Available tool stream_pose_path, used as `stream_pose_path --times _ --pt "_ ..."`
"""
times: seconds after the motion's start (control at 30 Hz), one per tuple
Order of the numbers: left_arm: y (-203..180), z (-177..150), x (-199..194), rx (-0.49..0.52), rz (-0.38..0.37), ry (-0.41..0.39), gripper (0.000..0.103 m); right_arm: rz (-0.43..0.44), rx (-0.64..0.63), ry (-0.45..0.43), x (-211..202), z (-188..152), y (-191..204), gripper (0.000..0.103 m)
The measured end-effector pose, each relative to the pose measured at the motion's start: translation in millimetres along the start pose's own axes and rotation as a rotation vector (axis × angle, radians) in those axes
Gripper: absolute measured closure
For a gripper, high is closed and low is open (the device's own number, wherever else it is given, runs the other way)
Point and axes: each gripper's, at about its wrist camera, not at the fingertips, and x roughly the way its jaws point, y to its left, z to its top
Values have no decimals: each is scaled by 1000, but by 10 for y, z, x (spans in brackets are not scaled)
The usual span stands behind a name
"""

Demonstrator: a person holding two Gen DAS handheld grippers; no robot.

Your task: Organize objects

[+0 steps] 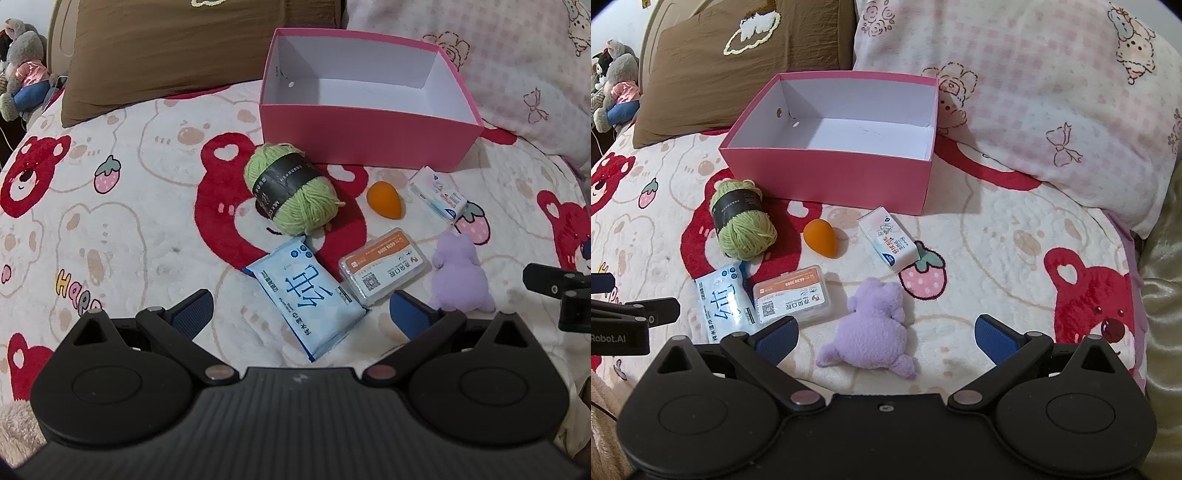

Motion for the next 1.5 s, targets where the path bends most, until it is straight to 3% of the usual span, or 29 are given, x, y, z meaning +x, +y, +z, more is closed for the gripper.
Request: stream_pose_path --times 0.23,1.5 --pt "20 11 35 -30 -60 48 0 -3 2 0 -1 -1 -1 0" --pt "-55 11 31 -35 -80 75 0 3 -16 14 56 -30 83 0"
